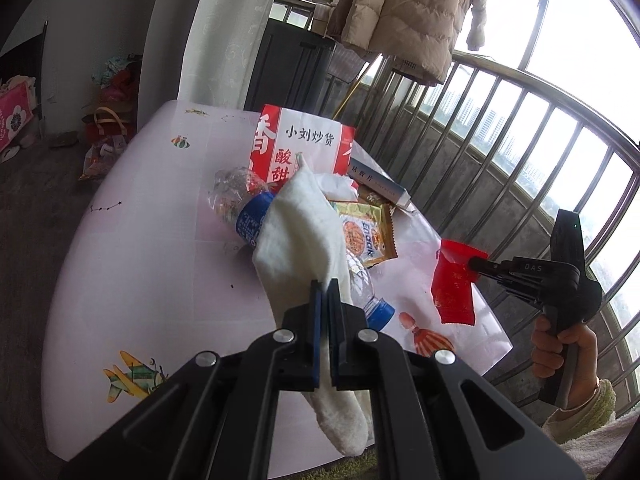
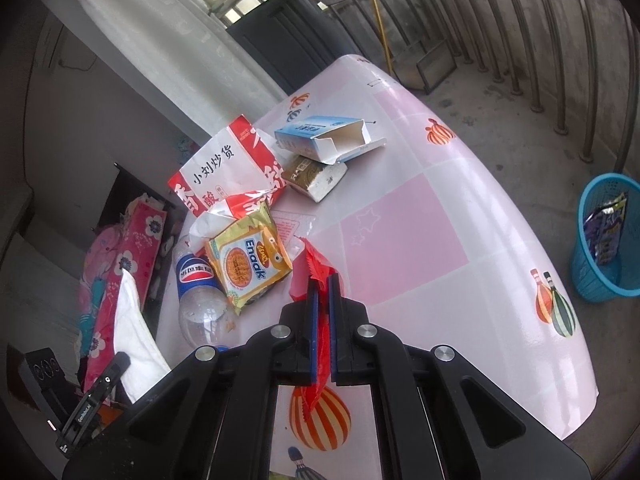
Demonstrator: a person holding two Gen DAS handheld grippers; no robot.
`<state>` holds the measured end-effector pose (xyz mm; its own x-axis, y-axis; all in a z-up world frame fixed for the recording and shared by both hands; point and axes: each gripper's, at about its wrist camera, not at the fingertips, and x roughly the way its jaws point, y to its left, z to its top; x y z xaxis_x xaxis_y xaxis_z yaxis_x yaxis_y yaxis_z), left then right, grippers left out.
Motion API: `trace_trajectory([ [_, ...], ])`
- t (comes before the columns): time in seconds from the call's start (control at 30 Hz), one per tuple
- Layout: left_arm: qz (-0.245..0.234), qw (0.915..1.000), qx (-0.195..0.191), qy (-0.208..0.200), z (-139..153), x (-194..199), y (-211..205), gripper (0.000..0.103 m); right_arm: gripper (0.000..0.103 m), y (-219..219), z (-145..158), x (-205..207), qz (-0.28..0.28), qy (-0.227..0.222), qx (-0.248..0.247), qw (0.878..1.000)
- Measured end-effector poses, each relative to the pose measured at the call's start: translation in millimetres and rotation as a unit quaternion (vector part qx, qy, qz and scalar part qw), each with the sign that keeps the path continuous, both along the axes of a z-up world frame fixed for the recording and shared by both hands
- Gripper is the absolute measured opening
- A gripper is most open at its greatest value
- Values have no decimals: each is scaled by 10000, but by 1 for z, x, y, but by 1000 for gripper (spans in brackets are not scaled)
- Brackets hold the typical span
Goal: Collect trash
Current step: 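Carry the tissue and red wrapper to the blue wastebasket with both tools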
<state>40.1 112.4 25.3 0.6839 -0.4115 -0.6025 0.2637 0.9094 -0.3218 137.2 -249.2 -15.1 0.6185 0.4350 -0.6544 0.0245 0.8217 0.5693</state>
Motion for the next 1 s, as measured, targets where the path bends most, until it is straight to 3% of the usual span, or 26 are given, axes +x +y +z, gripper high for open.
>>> trace_trajectory([
  [0.47,-276,9975,-195,-613,39,9,-31,2,2,-23,20,-2,-30,-172,350,9992],
  [1.0,-898,9918,-371,-825,62,33,-94,2,3,-50,53,-19,-428,-570,245,9972],
])
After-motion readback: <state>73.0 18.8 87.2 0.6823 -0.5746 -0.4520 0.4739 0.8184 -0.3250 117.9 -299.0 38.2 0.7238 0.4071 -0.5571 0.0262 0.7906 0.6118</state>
